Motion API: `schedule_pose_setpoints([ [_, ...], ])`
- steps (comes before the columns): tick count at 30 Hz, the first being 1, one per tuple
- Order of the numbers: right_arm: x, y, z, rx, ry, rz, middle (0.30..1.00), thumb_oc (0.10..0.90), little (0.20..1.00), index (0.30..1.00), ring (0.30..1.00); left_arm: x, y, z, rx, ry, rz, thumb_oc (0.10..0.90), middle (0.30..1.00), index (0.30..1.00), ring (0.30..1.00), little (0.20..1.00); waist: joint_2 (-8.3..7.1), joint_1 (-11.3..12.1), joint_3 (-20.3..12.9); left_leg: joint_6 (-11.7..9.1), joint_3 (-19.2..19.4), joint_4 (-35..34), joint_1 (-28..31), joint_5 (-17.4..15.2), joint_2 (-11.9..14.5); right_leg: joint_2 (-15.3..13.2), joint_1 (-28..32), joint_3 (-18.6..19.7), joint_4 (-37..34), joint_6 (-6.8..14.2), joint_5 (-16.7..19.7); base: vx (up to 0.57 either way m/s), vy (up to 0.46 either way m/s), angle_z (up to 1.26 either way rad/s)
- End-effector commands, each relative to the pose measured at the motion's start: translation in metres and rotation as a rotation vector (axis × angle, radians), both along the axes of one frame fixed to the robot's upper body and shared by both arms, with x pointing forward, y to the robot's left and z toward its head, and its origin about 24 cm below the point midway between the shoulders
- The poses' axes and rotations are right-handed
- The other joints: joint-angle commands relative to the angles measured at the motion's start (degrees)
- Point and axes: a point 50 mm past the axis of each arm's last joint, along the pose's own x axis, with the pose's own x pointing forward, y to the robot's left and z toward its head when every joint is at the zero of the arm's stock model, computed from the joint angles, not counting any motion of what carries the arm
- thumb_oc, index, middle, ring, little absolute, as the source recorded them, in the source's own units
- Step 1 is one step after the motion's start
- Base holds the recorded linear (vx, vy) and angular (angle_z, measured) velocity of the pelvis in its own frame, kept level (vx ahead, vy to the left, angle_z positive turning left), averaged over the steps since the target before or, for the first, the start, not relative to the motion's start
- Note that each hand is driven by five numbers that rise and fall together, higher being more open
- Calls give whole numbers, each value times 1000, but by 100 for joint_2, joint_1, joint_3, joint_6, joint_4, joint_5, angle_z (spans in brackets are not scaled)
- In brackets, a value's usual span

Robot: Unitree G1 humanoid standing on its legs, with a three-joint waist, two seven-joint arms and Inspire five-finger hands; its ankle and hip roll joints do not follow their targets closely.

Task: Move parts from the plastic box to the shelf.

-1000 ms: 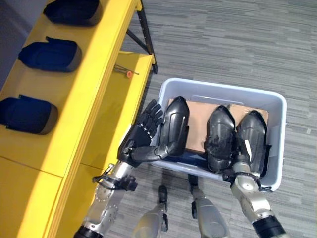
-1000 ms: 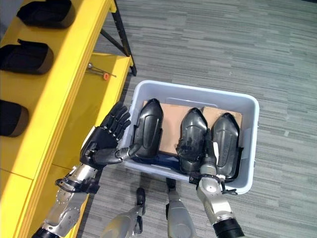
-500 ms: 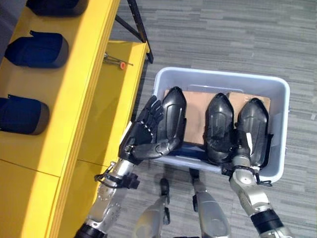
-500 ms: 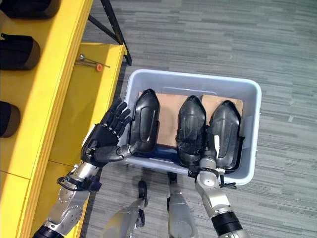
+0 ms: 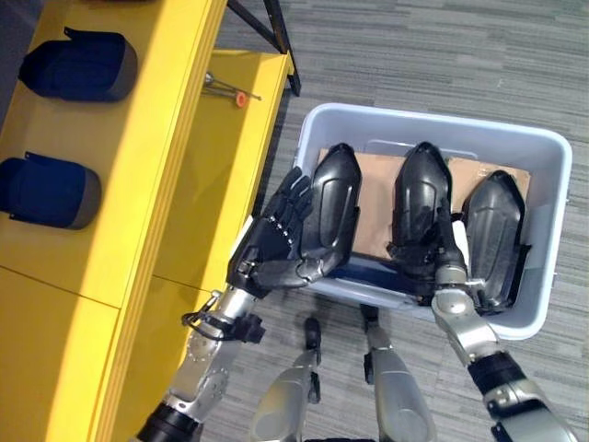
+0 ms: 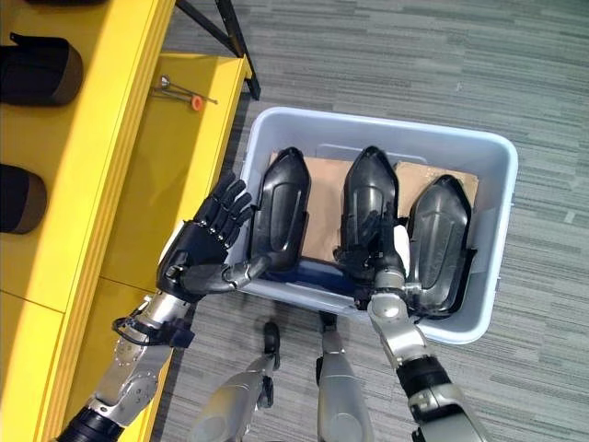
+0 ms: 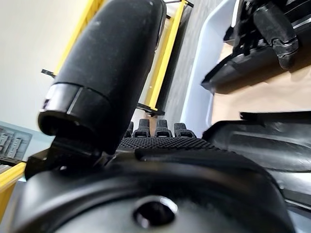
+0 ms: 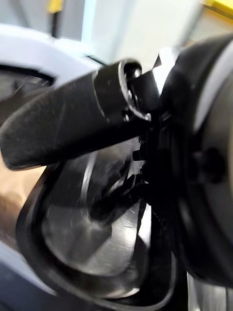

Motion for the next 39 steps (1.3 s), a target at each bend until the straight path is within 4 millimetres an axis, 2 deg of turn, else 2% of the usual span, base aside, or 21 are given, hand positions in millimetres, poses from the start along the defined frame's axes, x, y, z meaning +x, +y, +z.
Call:
schedule_pose_setpoints([
  [1, 18, -9, 46, -175, -158, -12, 1000, 900, 1000, 1000, 1000, -7, -9, 41, -110, -215, -90, 900, 1000, 1000, 1000, 1000, 122, 162, -85, 143, -114, 420, -582, -156, -112, -134, -34, -75, 1522, 36, -1764, -43, -38, 2],
  [2, 19, -11, 46, -183, -159, -22, 1000, 900, 1000, 1000, 1000, -7, -9, 41, -108, -215, -94, 900, 1000, 1000, 1000, 1000, 129, 175, -85, 144, -120, 426, -593, -156, -115, -136, -42, -83, 1531, 35, -1767, -45, -61, -2],
  [3, 24, -23, 49, -219, -155, -84, 1000, 900, 1000, 1000, 1000, -6, -12, 40, -100, -214, -117, 900, 1000, 1000, 1000, 1000, 167, 248, -85, 142, -141, 454, -646, -149, -121, -146, -79, -126, 1564, 28, -1780, -27, -51, 1],
  [6, 30, -40, 57, -245, -158, -191, 1000, 900, 1000, 1000, 1000, -5, -14, 41, -91, -213, -136, 900, 1000, 1000, 1000, 1000, 239, 349, -84, 141, -172, 463, -708, -136, -129, -165, -133, -204, 1605, 28, -1806, -31, -52, 18],
  [8, 32, -46, 61, -260, -165, -217, 1000, 900, 1000, 1000, 1000, -4, -14, 42, -91, -215, -140, 900, 1000, 1000, 1000, 1000, 268, 377, -84, 145, -174, 462, -730, -128, -131, -174, -160, -225, 1624, 29, -1814, -30, -19, 13],
  [13, 40, -67, 93, -305, -227, -331, 1000, 900, 1000, 1000, 1000, -5, -16, 44, -92, -209, -179, 900, 1000, 1000, 1000, 1000, 447, 516, -84, 136, -221, 451, -828, -65, -156, -203, -249, -306, 1705, 26, -1861, -21, -9, 6],
  [15, 41, -69, 99, -314, -245, -335, 1000, 900, 1000, 1000, 1000, -6, -16, 44, -92, -209, -184, 900, 1000, 1000, 1000, 1000, 466, 536, -84, 138, -230, 442, -837, -57, -159, -207, -263, -315, 1714, 24, -1864, -21, -5, 7],
  [18, 41, -69, 122, -372, -360, -347, 1000, 900, 1000, 1000, 1000, -10, -16, 44, -98, -207, -203, 900, 1000, 1000, 1000, 1000, 500, 577, -84, 139, -234, 381, -824, -35, -163, -219, -259, -338, 1691, 22, -1864, -25, -2, 6],
  [19, 41, -69, 122, -373, -364, -347, 1000, 900, 1000, 1000, 1000, -10, -16, 44, -99, -206, -204, 900, 1000, 1000, 1000, 1000, 500, 576, -84, 139, -235, 380, -822, -35, -163, -219, -257, -338, 1690, 22, -1863, 0, 0, 0],
  [20, 39, -62, 136, -401, -471, -319, 1000, 900, 1000, 1000, 1000, -13, -14, 42, -101, -199, -210, 900, 1000, 1000, 1000, 1000, 500, 563, -84, 137, -225, 376, -791, -40, -161, -223, -233, -331, 1684, 25, -1863, 0, 0, 0],
  [23, 38, -48, 153, -416, -569, -239, 1000, 900, 1000, 1000, 1000, -17, -13, 40, -101, -193, -218, 900, 1000, 1000, 1000, 1000, 476, 524, -84, 135, -199, 374, -715, -60, -161, -226, -163, -303, 1652, 36, -1856, 0, 10, -1],
  [26, 34, -37, 158, -421, -619, -178, 1000, 900, 1000, 1000, 1000, -19, -11, 37, -104, -190, -219, 900, 1000, 1000, 1000, 1000, 455, 488, -84, 131, -176, 361, -643, -73, -153, -229, -95, -272, 1610, 48, -1842, 7, 30, -5],
  [27, 31, -27, 160, -423, -666, -133, 1000, 900, 1000, 1000, 1000, -21, -10, 36, -112, -190, -215, 900, 1000, 1000, 1000, 1000, 445, 450, -85, 132, -155, 338, -597, -82, -143, -230, -60, -243, 1576, 58, -1829, 36, 75, -8],
  [28, 19, -8, 163, -422, -765, -61, 1000, 900, 1000, 1000, 1000, -23, -9, 34, -128, -186, -206, 900, 1000, 1000, 1000, 1000, 416, 363, -114, 133, -106, 287, -487, -97, -125, -230, 24, -169, 1496, 82, -1791, 49, 107, -14],
  [30, 7, 7, 167, -428, -859, 8, 1000, 900, 1000, 1000, 1000, -24, -8, 33, -148, -182, -200, 900, 1000, 1000, 1000, 1000, 392, 282, -148, 133, -58, 264, -427, -113, -110, -224, 53, -115, 1469, 95, -1779, 44, 87, -23],
  [32, -19, 34, 168, -468, -994, 109, 1000, 900, 1000, 1000, 1000, -25, -8, 32, -161, -178, -183, 900, 1000, 1000, 1000, 1000, 330, 152, -210, 145, -26, 276, -374, -147, -108, -217, 82, -42, 1490, 111, -1787, 50, 53, -20],
  [39, -49, 57, 161, -511, -1094, 235, 1000, 900, 1000, 1000, 1000, -29, -8, 29, -188, -174, -166, 900, 1000, 1000, 1000, 1000, 299, -33, -308, 132, 30, 283, -263, -191, -116, -190, 164, 52, 1486, 114, -1820, 35, 50, -4],
])
